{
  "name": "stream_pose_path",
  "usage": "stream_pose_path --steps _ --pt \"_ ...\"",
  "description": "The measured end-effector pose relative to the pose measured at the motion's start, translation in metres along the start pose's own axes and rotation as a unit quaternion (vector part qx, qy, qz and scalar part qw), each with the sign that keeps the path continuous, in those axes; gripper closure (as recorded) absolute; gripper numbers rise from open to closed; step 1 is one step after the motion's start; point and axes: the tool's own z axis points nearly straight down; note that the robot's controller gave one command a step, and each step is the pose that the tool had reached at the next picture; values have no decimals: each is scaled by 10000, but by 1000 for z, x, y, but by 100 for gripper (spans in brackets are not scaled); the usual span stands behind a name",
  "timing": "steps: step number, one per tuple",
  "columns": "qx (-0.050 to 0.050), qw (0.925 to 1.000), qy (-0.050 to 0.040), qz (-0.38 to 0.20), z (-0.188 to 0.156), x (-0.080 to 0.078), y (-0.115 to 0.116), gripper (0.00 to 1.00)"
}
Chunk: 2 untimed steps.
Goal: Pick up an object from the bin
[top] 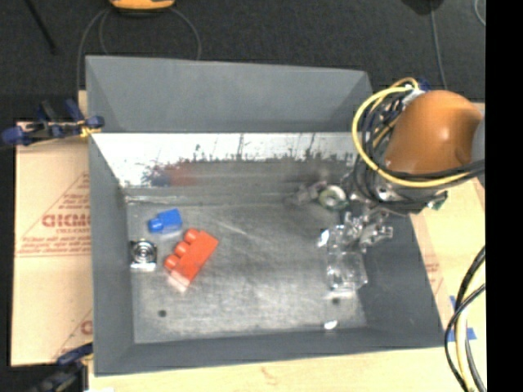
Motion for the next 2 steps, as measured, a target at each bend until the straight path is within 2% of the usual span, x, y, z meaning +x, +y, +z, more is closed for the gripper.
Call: stream_pose_path --steps 1,2 --pt "23 9999 21 -120 5 -1 -3 100" --pt "33 9999 7 -120 7 -2 -3 0"
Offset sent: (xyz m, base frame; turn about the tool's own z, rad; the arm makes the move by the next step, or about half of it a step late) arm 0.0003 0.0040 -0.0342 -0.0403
